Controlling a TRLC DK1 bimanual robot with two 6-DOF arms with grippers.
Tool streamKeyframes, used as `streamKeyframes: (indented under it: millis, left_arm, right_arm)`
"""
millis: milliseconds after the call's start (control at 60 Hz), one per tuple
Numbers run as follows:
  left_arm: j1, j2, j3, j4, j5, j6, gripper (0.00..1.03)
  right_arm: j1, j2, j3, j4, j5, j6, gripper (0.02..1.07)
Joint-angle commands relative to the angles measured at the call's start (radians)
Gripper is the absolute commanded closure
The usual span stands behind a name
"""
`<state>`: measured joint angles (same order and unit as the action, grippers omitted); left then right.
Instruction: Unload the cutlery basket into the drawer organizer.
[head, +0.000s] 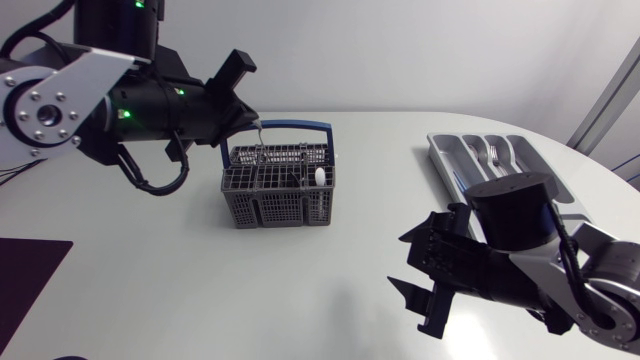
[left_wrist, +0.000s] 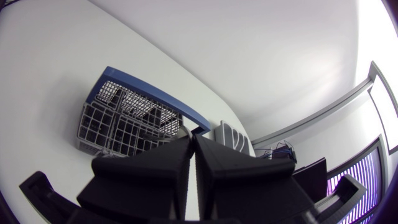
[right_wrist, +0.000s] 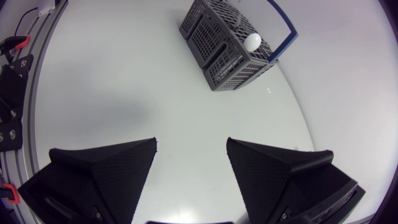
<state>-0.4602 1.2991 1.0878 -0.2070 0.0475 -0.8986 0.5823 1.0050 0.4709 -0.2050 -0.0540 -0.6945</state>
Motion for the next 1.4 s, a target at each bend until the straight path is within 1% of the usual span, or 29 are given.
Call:
streamKeyframes:
  millis: [0,133,250,433,600,700,850,1117,1250,1317,1383]
  left_arm:
    - [-0.009,-0.05,-0.031,-0.017,0.005,-0.033,1.0]
    - [-0.035,-0.093,-0.031,-0.052,0.011,-0.043,1.0]
    - [-0.047,-0.103,-0.031,-0.066,0.054,-0.063,1.0]
    - [-0.058,-0.084,-0.026,-0.057,0.135,-0.08,1.0]
    - [-0.054,-0.057,-0.028,-0.017,0.175,-0.109,1.0]
    - [-0.06,-0.04,-0.028,-0.005,0.195,-0.12,1.0]
    - [-0.087,-0.027,-0.042,0.008,0.207,-0.169,1.0]
    - [-0.124,-0.004,-0.052,0.021,0.236,-0.275,1.0]
    - [-0.143,0.016,-0.055,0.024,0.242,-0.313,1.0]
    - [-0.149,0.023,-0.055,0.026,0.249,-0.324,1.0]
    - [-0.149,0.031,-0.054,0.024,0.269,-0.347,1.0]
  right_arm:
    - [0.013,-0.026,-0.005,-0.002,0.008,0.036,0.25]
    - [0.016,-0.069,0.02,-0.017,0.009,0.066,0.25]
    - [0.022,-0.103,0.044,-0.03,0.009,0.099,0.25]
    - [0.042,-0.129,0.091,-0.036,0.006,0.164,0.25]
    - [0.091,-0.121,0.133,-0.028,0.002,0.234,0.25]
    - [0.128,-0.095,0.153,-0.004,0.003,0.271,0.25]
    - [0.16,-0.04,0.175,0.052,0.006,0.303,0.25]
    - [0.171,0.043,0.201,0.159,0.008,0.349,0.26]
    - [0.175,0.087,0.221,0.19,0.013,0.354,0.27]
    - [0.174,0.112,0.225,0.219,0.019,0.354,0.33]
    - [0.169,0.138,0.229,0.245,0.02,0.352,0.35]
